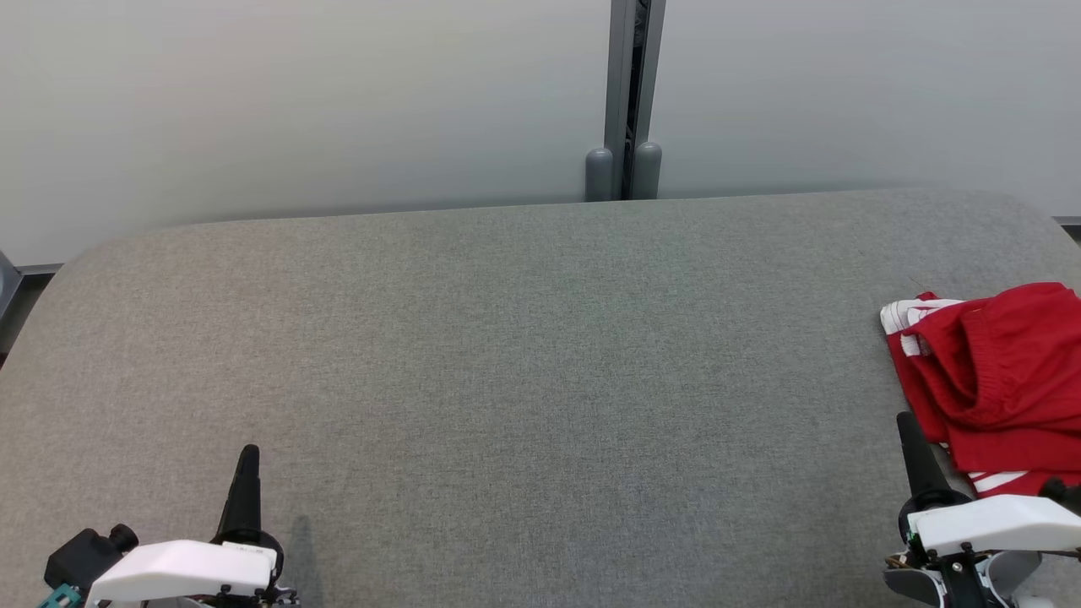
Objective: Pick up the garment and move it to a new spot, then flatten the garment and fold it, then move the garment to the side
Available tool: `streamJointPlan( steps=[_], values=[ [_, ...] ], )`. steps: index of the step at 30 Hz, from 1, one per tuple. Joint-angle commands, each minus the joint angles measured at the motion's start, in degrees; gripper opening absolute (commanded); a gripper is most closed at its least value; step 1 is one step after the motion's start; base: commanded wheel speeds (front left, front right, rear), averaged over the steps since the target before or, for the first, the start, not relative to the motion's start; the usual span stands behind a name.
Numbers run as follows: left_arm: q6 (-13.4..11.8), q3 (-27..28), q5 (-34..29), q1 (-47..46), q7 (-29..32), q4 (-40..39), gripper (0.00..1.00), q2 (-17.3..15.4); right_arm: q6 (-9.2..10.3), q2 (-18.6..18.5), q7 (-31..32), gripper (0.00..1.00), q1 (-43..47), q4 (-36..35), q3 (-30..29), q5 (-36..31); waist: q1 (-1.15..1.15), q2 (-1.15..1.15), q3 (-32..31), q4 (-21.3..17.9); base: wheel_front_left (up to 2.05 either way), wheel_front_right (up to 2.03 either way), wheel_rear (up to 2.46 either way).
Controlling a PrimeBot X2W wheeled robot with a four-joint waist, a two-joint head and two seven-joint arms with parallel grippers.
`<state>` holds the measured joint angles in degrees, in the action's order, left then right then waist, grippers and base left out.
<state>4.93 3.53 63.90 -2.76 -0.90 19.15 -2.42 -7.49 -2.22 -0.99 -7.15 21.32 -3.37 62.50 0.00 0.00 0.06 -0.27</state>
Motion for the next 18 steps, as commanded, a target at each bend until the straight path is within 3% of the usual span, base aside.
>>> streamJointPlan(
  steps=[1, 18],
  values=[
    [0.4, 0.4, 1.7, -1.6, 0.4, -0.9, 0.00, -0.4, -0.01, -0.5, 0.6, 0.00, -0.2, -1.0, -0.4, 1.9, 0.00, 0.00, 0.0, 0.0, 0.00, 0.00, 0.00],
    [1.3, 1.4, 11.4, -2.4, 3.0, -2.5, 0.00, -0.5, -0.01, -0.7, 3.2, 0.00, 0.3, -3.4, -1.4, 12.1, 0.00, 0.00, 0.0, 0.1, 0.00, 0.00, 0.00]
  ],
)
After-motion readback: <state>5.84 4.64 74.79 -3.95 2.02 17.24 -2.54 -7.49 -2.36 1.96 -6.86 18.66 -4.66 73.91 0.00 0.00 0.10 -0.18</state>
